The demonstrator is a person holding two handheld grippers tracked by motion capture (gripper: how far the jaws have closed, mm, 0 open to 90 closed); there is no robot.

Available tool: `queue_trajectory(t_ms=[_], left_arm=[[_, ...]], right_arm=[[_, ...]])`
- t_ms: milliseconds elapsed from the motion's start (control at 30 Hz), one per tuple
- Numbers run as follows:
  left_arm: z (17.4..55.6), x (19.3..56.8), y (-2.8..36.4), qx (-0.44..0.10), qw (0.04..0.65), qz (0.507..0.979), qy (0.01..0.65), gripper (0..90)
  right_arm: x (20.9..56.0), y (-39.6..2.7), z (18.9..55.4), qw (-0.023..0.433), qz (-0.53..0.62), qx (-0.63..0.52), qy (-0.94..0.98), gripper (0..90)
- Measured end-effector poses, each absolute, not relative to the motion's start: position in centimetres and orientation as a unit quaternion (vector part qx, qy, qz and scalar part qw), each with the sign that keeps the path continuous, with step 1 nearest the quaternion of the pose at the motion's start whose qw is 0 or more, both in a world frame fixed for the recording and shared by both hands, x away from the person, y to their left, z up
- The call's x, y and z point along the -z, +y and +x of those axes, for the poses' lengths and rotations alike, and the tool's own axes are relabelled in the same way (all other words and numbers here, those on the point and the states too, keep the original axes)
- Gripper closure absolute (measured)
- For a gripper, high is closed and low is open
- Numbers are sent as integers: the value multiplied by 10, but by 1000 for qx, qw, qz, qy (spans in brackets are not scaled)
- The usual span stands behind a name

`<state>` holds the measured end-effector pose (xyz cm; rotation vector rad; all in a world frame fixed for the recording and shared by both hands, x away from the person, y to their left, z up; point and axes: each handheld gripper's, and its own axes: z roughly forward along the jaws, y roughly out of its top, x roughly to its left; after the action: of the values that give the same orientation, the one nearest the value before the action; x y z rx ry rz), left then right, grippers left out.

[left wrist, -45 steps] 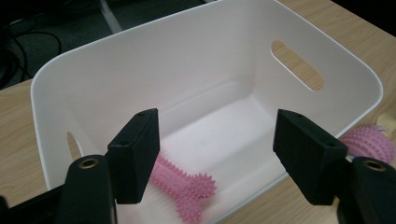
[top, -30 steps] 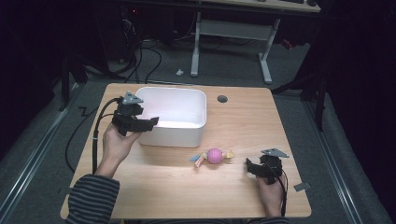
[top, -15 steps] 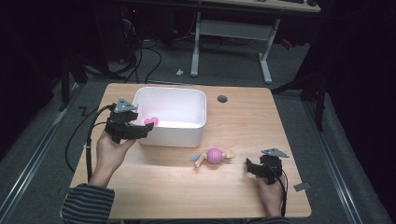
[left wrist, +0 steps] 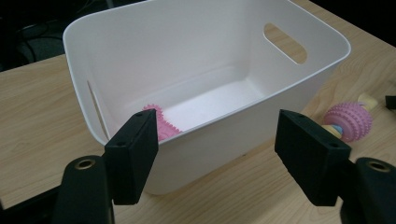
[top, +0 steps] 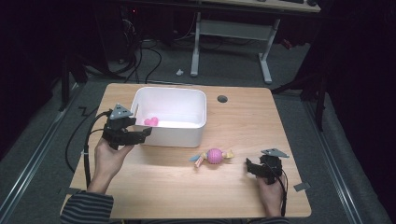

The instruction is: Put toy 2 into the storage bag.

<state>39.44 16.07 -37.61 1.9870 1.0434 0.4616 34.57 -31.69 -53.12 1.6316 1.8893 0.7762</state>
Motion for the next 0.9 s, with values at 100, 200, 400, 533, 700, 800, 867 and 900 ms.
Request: queue_trajectory(t_ms=[100, 200, 400, 533, 700, 800, 867, 900], left_arm=[[393, 378, 162, -182, 413, 789, 417, 308], [391, 380, 164, -180, 416, 786, 420, 307], [386, 386, 167, -175, 421, 784, 421, 305], [384, 390, 169, -172, 423, 782, 424, 305], [381, 395, 170, -168, 424, 781, 426, 305], [381, 398, 170, -164, 424, 781, 428, 305], [380, 401, 171, -162, 424, 780, 430, 304], [380, 401, 171, -160, 425, 780, 430, 304]], right_arm=[[531, -317, 346, 261, 602, -287, 698, 194], [531, -317, 346, 261, 603, -286, 698, 194], [531, -317, 346, 261, 603, -286, 698, 194], [531, -317, 346, 261, 603, -287, 698, 194], [531, -317, 346, 261, 603, -286, 698, 195], [531, -317, 346, 261, 603, -286, 698, 195], [531, -317, 346, 261, 603, -286, 698, 195], [531, -317, 346, 261, 603, -286, 697, 195]])
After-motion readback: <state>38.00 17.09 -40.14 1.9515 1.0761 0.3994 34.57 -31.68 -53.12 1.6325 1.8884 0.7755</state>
